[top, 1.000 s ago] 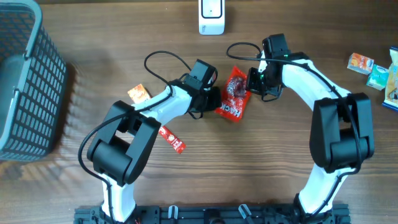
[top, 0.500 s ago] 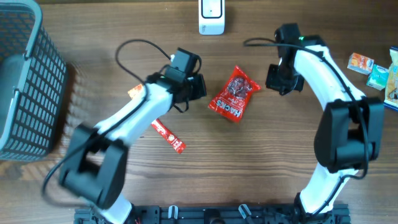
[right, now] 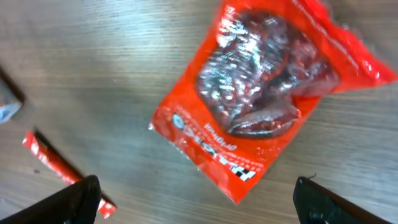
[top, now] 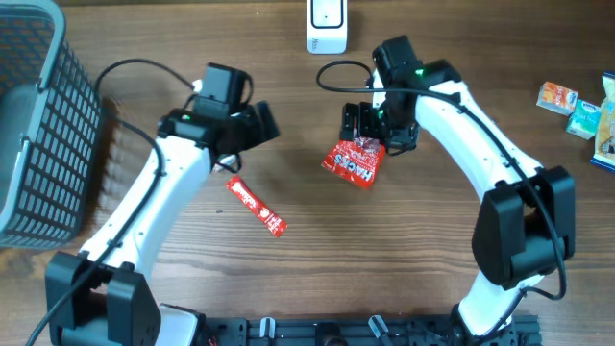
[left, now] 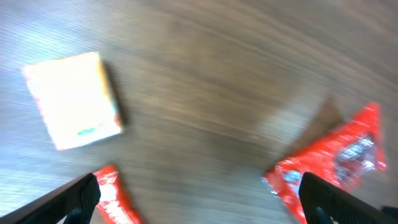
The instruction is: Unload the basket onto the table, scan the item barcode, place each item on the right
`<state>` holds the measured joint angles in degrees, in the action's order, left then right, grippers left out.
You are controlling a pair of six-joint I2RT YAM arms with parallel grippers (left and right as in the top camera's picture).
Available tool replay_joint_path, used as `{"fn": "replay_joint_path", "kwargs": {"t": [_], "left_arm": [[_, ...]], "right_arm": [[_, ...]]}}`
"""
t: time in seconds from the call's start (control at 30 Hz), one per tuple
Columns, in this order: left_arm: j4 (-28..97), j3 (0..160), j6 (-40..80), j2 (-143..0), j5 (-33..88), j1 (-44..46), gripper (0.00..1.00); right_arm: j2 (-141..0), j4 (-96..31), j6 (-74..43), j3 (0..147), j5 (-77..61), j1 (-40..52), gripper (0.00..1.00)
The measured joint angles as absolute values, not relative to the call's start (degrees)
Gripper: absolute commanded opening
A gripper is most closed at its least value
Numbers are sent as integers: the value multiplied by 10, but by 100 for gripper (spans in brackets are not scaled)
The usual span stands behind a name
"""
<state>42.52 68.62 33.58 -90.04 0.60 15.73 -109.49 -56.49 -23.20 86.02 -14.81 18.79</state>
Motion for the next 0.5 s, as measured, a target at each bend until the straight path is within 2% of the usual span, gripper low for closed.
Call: {"fn": "replay_joint_path", "kwargs": {"t": [0.5], "left_arm": [[463,686,336,-900,25,140,100]], "right_arm": [[-1095,-434,-309,711,-164,157,100]]}}
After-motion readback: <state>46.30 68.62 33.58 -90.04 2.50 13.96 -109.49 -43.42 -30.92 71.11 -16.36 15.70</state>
